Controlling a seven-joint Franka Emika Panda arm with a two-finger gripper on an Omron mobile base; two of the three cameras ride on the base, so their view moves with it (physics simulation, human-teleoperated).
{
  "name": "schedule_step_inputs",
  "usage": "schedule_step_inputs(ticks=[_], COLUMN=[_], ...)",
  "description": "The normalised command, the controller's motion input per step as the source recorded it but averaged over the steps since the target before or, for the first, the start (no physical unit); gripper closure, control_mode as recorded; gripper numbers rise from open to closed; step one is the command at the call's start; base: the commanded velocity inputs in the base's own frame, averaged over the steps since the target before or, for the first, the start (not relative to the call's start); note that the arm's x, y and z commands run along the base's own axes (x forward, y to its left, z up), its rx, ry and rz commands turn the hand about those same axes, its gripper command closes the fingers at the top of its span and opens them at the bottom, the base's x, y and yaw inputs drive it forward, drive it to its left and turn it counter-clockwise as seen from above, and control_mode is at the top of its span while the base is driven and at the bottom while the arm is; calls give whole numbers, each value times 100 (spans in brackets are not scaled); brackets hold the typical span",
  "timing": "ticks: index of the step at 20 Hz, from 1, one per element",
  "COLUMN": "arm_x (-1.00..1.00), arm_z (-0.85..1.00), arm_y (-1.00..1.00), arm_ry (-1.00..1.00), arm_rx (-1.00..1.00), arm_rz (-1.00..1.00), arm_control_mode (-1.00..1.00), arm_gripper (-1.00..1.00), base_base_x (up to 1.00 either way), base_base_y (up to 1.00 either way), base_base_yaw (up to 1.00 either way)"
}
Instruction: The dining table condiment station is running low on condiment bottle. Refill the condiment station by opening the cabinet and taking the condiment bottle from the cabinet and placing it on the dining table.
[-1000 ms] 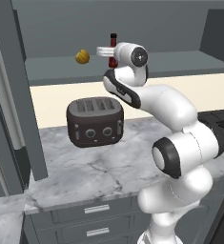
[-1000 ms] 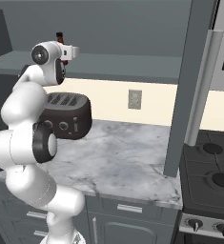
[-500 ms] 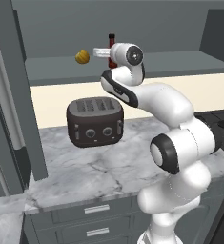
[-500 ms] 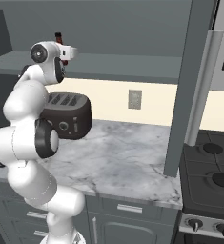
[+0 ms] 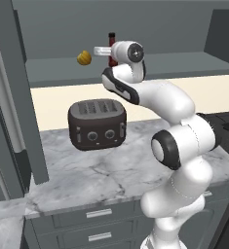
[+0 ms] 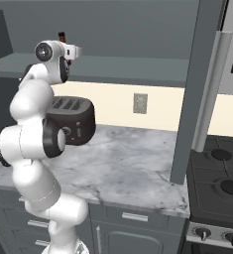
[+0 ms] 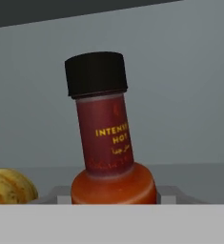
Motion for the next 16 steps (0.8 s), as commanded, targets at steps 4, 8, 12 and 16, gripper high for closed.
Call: schedule_step_inputs(ticks=[4,8,12,16], arm_x=[5,0,-1,-36], arm_z=[0,0,0,5], arm_y=[0,0,0,0], arm_ry=[0,0,0,0], arm_rx=[0,0,1,3], arm_rz=[0,0,0,0], arm_control_mode=[-100,-100,-100,-100], arm_gripper=[100,100,100,100], base_base_x=[0,0,0,0], base_base_y=[0,0,0,0], base_base_yaw=[0,0,0,0])
